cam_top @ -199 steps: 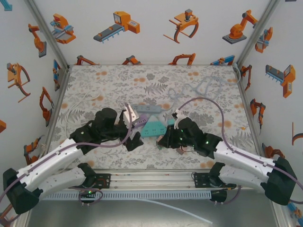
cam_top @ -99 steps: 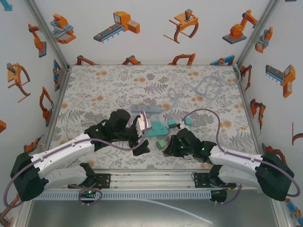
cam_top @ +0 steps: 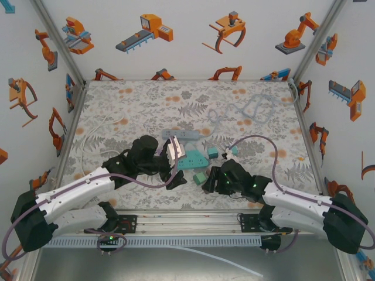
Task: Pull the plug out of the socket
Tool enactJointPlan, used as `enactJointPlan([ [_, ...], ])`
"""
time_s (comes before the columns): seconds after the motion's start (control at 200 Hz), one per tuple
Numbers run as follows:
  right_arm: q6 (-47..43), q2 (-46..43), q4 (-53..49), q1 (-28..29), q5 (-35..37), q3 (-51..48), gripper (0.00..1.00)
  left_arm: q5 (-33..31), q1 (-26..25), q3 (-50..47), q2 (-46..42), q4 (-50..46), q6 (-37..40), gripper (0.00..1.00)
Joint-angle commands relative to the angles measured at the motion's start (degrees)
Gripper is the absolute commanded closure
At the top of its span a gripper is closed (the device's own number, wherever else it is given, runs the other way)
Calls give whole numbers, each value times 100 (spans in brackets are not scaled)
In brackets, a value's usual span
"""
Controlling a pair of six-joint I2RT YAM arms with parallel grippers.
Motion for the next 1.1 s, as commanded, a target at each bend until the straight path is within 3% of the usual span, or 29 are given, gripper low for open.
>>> enactJointPlan([
  [0.0,-100,-414,-691,44,235,174,39,-188,-12,-76,-47,204,-96,3],
  [0.13,-544,-746,-1293,36,535,649,37,-590,-16,-135,-240,262,-279,3],
  [0.255,-1286,-703,-1886,-82,1335,1352,33,-1415,-16,-216,-553,216,-467,3],
  [0.355,-1789,-534,-1869,-456,2216,1742,22,-2179,43,-158,-644,-138,-492,3],
  [0.426,-2172,-405,-1687,-879,2398,1869,20,-2754,194,-81,-592,-369,-638,3],
  [0.666,-3579,-132,-359,-2683,2600,1640,1,-4055,1824,-332,-594,-133,-1663,3],
  [0.746,-3954,39,133,-3285,2560,1530,1,-4612,2492,-464,-465,62,-1790,3],
  [0.856,-4250,510,455,-4121,2392,1497,0,-4887,3336,-745,-260,494,-1959,3],
  [0.976,-4370,1100,1250,-4832,2205,1155,0,-5337,3831,-1104,68,1123,-1874,3],
  [1.096,-4340,1921,2597,-5160,1920,691,0,-5093,4281,-1385,615,2024,-1783,3],
])
